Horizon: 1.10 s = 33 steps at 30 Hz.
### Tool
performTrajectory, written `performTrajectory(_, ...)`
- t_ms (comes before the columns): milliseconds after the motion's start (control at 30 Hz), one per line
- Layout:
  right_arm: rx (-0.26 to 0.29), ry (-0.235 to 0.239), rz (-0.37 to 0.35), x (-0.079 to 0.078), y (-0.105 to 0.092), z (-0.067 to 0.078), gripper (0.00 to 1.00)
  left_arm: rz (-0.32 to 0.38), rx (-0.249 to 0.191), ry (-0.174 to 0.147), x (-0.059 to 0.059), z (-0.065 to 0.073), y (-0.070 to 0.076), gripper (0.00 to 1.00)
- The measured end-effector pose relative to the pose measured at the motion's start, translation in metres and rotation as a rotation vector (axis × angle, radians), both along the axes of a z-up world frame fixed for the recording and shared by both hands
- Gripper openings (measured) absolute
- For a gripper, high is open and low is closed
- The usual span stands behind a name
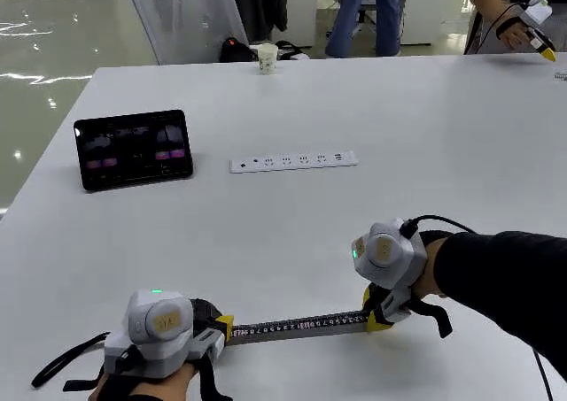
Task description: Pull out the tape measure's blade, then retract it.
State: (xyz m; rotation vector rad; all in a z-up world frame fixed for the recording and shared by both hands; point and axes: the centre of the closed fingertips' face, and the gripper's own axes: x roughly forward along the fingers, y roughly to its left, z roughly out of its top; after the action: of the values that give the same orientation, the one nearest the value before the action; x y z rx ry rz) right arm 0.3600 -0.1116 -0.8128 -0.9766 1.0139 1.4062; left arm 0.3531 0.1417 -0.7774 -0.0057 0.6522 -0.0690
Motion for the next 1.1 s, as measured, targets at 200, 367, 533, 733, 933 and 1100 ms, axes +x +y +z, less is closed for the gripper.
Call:
performTrajectory(200,-0.004,0.006,0.003,0.0001,0.0010,0.0001,0.10,0.003,-0.001,0.004,-0.0005,-0.0001,0.0003,0.61)
performTrajectory(367,-0.003,0.003,-0.001,-0.0005,0.0022,0.0001,0.10,0.000,0.000,0.007,-0.0004,-0.0004,0.0004,0.61)
performTrajectory(533,-0.017,0.004,0.001,-0.0006,0.0032,-0.0005,0.10,-0.001,0.001,0.010,-0.0007,-0.0007,0.0004,0.61)
performTrajectory(733,-0.012,0.005,-0.002,-0.0015,0.0046,0.0001,0.10,-0.005,0.000,0.019,-0.0017,-0.0007,0.0004,0.61)
performTrajectory(933,-0.020,0.006,0.004,-0.0015,0.0062,0.0008,0.10,-0.004,0.000,0.024,-0.0015,-0.0011,0.0004,0.61)
performTrajectory(1100,-0.016,0.004,0.010,-0.0012,0.0070,0.0005,0.10,-0.006,0.000,0.027,-0.0008,-0.0014,0.0000,0.61)
